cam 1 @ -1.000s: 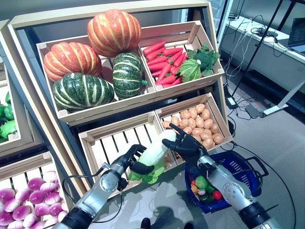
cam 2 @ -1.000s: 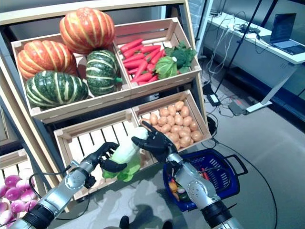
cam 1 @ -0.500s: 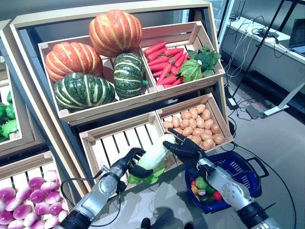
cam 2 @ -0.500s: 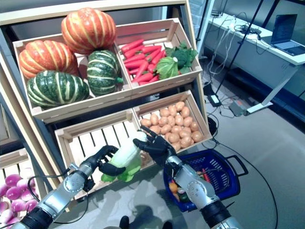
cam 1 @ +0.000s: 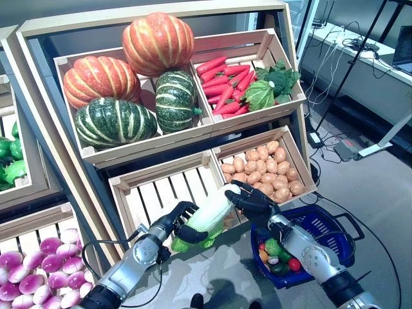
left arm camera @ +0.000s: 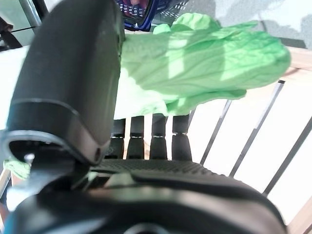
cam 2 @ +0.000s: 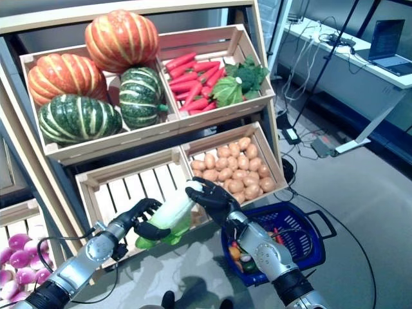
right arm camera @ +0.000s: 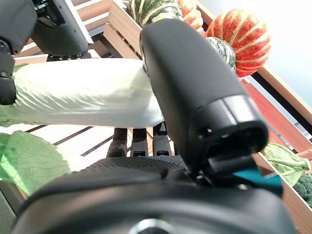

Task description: Put vegetables into the basket

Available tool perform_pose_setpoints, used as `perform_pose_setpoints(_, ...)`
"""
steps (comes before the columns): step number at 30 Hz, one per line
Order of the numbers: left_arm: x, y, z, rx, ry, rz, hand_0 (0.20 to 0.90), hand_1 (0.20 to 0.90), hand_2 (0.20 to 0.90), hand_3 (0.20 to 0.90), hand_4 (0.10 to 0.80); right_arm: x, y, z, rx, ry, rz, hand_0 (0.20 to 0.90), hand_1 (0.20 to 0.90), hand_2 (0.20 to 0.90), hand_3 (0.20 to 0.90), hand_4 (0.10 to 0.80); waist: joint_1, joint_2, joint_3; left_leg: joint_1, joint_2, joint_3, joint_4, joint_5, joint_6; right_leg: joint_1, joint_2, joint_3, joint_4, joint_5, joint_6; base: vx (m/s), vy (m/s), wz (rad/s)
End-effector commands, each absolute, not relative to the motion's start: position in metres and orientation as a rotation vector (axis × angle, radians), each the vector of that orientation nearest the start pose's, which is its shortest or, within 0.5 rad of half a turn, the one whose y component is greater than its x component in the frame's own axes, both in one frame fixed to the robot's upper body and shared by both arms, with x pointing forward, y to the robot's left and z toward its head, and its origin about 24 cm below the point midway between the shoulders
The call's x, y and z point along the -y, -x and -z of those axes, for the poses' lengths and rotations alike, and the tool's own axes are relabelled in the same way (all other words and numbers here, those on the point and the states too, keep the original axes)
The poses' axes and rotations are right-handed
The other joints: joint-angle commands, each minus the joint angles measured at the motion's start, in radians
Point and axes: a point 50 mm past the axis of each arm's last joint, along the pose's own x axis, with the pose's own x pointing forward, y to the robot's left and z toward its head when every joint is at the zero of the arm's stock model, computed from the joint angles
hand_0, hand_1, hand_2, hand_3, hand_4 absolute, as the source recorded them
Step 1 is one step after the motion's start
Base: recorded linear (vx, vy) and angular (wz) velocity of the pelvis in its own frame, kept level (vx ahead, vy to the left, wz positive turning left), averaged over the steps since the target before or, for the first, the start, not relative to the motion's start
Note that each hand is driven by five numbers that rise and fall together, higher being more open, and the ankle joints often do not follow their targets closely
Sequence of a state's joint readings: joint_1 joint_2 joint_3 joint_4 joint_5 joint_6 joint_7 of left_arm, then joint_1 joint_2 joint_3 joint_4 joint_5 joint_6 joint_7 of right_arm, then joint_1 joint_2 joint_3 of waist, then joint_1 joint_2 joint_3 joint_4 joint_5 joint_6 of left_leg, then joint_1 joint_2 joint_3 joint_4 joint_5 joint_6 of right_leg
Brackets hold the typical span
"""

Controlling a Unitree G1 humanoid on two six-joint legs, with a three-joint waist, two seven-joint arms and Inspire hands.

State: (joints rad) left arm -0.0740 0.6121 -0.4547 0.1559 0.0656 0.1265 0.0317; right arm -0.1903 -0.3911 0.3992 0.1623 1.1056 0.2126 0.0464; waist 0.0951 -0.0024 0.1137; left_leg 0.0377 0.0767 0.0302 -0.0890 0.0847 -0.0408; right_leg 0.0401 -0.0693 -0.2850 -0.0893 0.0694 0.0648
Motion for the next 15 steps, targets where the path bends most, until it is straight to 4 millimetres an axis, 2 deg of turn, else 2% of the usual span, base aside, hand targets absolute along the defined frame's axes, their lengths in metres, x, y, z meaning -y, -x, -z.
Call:
perform_pose_setpoints(1,-0.153,-0.281,-0.083,0.153,-0.645,0.311,0.3,0.3,0.3,0.3,0.4,0.044,-0.255,-0.067,-0.309,-0.842,-0.824,0.3,0.3,0.3,0.3,0.4,0.001,-0.029,-0.042,0.021,0.014,-0.051,0.002,-0.06,-0.037,0.065,-0.106,0.049,0.002,-0.008,0.084,-0.033,0.003,0.0)
perform_pose_setpoints(6,-0.154,-0.282,-0.084,0.154,-0.631,0.294,0.3,0.3,0.3,0.3,0.4,0.046,-0.257,-0.069,-0.301,-0.853,-0.8,0.3,0.3,0.3,0.3,0.4,0.001,-0.026,-0.04,0.027,0.016,-0.05,0.002,-0.069,-0.038,0.071,-0.103,0.051,0.002,-0.016,0.082,0.0,0.0,0.0)
perform_pose_setpoints(7,-0.155,-0.283,-0.084,0.143,-0.609,0.283,0.58,0.58,0.58,0.58,0.587,0.048,-0.258,-0.07,-0.291,-0.866,-0.787,0.3,0.3,0.3,0.3,0.4,0.0,-0.026,-0.038,0.024,0.014,-0.052,0.002,-0.061,-0.036,0.067,-0.105,0.05,0.002,-0.009,0.081,-0.034,0.012,0.0)
perform_pose_setpoints(8,-0.155,-0.283,-0.083,0.133,-0.597,0.28,0.9,0.9,0.9,0.9,0.8,0.048,-0.259,-0.071,-0.287,-0.879,-0.779,0.3,0.3,0.3,0.3,0.4,-0.001,-0.026,-0.038,0.023,0.013,-0.052,0.002,-0.061,-0.036,0.068,-0.104,0.052,0.002,-0.01,0.081,0.0,0.0,0.0)
perform_pose_setpoints(15,-0.154,-0.284,-0.07,0.076,-0.515,0.267,0.9,0.9,0.9,0.9,0.8,0.062,-0.267,-0.083,-0.207,-0.929,-0.718,0.3,0.3,0.3,0.3,0.4,-0.011,-0.028,-0.037,0.033,0.019,-0.047,0.002,-0.072,-0.039,0.074,-0.1,0.055,0.002,-0.016,0.082,0.0,0.0,0.0)
